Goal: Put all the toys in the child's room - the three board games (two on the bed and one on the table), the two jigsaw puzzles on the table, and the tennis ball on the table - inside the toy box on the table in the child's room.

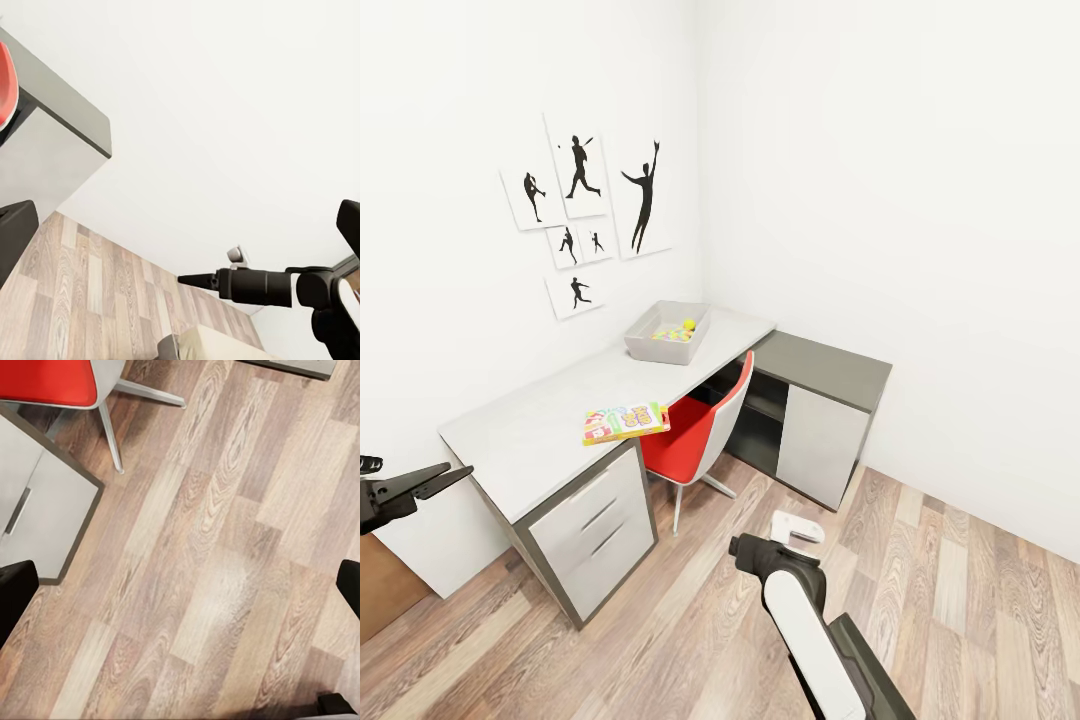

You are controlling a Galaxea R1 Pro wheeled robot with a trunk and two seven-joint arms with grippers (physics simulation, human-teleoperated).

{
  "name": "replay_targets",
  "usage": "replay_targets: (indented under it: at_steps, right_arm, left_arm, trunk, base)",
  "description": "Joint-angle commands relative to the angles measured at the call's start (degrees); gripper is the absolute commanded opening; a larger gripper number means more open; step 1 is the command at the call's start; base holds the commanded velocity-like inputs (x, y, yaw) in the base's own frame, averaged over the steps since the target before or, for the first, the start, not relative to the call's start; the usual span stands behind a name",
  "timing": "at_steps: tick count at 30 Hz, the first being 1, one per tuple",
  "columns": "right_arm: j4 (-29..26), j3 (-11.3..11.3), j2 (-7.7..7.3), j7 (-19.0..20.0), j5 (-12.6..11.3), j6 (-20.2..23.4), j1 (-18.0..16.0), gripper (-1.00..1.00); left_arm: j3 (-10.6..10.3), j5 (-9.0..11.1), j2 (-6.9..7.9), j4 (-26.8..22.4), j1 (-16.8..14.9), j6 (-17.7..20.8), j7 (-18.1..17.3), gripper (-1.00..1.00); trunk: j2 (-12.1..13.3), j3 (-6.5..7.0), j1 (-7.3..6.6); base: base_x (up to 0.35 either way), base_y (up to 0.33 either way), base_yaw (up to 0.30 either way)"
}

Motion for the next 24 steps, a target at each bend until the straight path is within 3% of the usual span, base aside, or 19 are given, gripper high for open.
replay_targets:
  at_steps: [1, 12, 16, 18, 24]
  right_arm:
    - [-0.08, 0.01, -0.04, -0.52, -0.42, 0.33, -0.08, 1.0]
    - [-0.09, -0.16, -0.24, -0.52, -0.29, 0.33, -0.08, 1.0]
    - [-0.11, -0.25, -0.34, -0.54, -0.26, 0.34, -0.08, 1.0]
    - [-0.07, -0.29, -0.35, -0.52, -0.26, 0.34, -0.08, 1.0]
    - [-0.03, -0.53, -0.45, -0.5, -0.25, 0.32, -0.08, 1.0]
  left_arm:
    - [0.0, -0.02, 0.01, 0.0, -0.05, 0.59, -0.24, 1.0]
    - [-0.03, 0.17, 0.0, -1.04, -0.05, 0.7, -0.24, 1.0]
    - [-0.39, 0.18, -0.38, -3.98, 0.05, 1.07, -0.24, 1.0]
    - [-0.69, 0.09, -0.93, -6.52, 0.46, 1.64, -0.24, 1.0]
    - [-4.51, -0.15, -5.11, -14.16, 2.76, 5.11, -0.24, 1.0]
  trunk:
    - [-0.13, -0.13, 0.04]
    - [-0.13, -0.13, 0.04]
    - [-0.13, -0.13, 0.04]
    - [-0.13, -0.13, 0.04]
    - [-0.13, -0.13, 0.04]
  base:
    - [0.0, 0.0, 0.0]
    - [0.0, 0.0, 0.0]
    - [0.0, 0.0, 0.0]
    - [0.0, 0.0, 0.0]
    - [0.0, 0.0, 0.0]
